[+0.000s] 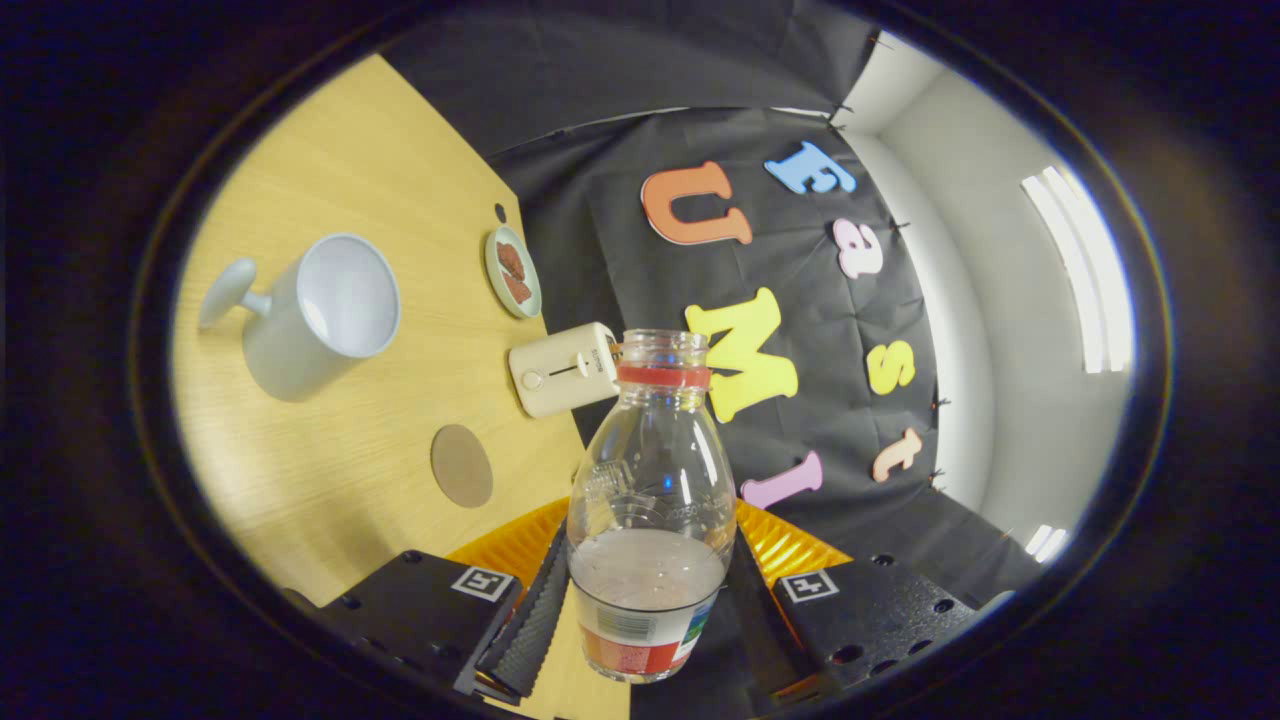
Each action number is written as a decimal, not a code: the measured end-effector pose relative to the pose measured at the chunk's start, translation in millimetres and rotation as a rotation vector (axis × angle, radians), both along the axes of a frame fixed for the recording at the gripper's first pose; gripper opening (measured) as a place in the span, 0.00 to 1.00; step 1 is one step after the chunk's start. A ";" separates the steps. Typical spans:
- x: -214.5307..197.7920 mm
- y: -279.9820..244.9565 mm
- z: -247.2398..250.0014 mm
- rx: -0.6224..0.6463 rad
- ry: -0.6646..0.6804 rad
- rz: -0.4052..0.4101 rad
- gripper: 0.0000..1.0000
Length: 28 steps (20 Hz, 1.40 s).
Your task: Take the bottle from table, then pour the juice into the cup, finally place the bottle on the coaster
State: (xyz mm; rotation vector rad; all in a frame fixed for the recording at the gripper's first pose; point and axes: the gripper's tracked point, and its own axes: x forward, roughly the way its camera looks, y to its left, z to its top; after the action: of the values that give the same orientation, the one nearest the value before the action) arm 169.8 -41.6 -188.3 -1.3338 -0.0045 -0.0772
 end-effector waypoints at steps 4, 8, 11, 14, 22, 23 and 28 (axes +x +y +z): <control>0.8 7.7 -9.6 -0.071 0.026 0.000 0.82; 3.7 18.7 -2.2 -0.179 0.000 0.006 0.82; 3.9 24.4 2.3 -0.243 -0.010 0.008 0.82; 1.6 31.4 9.0 -0.309 -0.028 0.015 0.82; 3.7 36.9 15.7 -0.440 -0.041 0.014 0.82; 3.1 38.2 15.7 -0.445 -0.043 0.015 0.82; 2.2 41.6 9.6 -0.470 -0.038 0.016 0.82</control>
State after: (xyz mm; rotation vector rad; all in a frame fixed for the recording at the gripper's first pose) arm 172.1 0.0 -178.7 -1.8011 -0.0693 -0.0919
